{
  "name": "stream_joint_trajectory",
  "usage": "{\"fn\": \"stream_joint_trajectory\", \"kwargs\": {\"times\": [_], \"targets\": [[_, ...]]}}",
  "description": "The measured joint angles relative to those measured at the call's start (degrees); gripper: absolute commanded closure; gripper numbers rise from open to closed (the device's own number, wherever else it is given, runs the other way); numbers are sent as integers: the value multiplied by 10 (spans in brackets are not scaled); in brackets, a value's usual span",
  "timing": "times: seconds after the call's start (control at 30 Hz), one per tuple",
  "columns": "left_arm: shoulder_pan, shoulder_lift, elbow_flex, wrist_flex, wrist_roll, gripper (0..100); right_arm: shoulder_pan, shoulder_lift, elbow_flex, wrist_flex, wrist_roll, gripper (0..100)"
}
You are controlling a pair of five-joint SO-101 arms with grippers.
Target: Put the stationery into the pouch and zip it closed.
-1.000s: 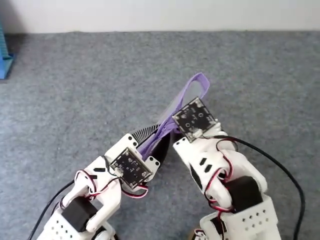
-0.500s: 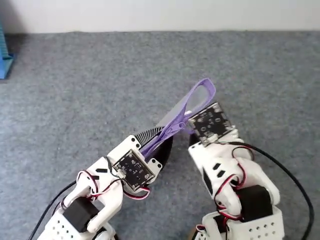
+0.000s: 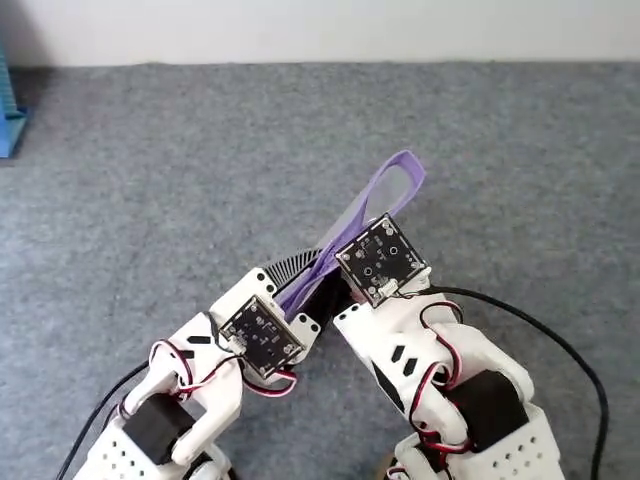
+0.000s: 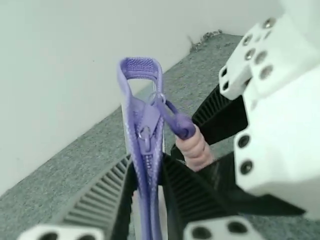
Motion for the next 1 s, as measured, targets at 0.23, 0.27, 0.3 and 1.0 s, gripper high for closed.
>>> {"fn": "stream_joint_trajectory", "kwargs": {"times": [0.23,0.27,0.3,1.0], "targets": [[0,0,0,0,0,989,0,-2,-2,18,0,887],[1,0,0,0,0,989,0,-4,-5,25,0,887],[1,0,0,0,0,989,2,-4,-11,28,0,887],[4,-7,17,-3,-20,989,33,-10,-65,64,-3,984]]}}
